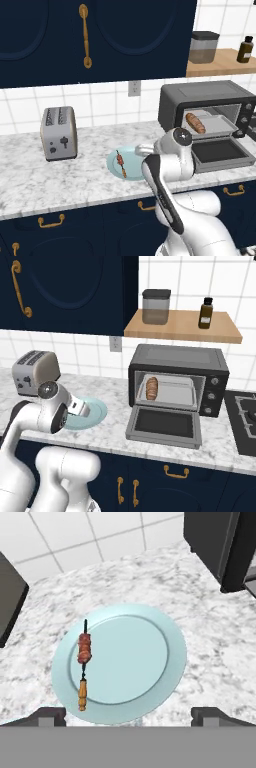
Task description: Pick up the kebab skewer and baguette bread, and place them inside the toaster oven. Close the toaster oven door and start by setting the timer.
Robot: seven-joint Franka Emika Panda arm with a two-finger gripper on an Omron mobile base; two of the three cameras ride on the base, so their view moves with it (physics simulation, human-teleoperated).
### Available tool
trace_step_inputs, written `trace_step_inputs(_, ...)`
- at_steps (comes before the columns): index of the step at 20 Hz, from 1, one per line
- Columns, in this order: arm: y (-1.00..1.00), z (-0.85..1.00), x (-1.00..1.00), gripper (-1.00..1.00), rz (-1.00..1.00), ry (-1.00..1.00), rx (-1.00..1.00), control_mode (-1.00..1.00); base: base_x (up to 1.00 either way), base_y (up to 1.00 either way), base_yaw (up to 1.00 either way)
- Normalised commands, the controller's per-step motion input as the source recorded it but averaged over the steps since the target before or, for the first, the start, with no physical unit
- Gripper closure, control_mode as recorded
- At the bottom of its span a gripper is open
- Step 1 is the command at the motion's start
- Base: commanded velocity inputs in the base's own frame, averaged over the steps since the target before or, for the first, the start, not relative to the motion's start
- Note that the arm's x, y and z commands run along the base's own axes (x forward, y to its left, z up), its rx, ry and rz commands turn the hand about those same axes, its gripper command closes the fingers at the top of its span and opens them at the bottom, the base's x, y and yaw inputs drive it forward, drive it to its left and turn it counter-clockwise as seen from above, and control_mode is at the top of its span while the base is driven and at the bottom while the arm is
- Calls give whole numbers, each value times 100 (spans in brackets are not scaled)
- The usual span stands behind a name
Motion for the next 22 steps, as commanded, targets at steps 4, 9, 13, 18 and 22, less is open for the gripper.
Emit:
trace_step_inputs(4, 97, 2, 33, -100, 2, 9, 3, -100, 0, 0, 0)
trace_step_inputs(9, 63, -7, 9, -100, 0, 18, 0, -100, 0, 0, 0)
trace_step_inputs(13, -9, -17, 13, -100, 0, 13, 0, -100, 0, 0, 0)
trace_step_inputs(18, -8, -24, 19, -100, 0, 9, 0, -100, 0, 0, 0)
trace_step_inputs(22, 11, -40, 2, -100, 0, 17, 0, -100, 0, 0, 0)
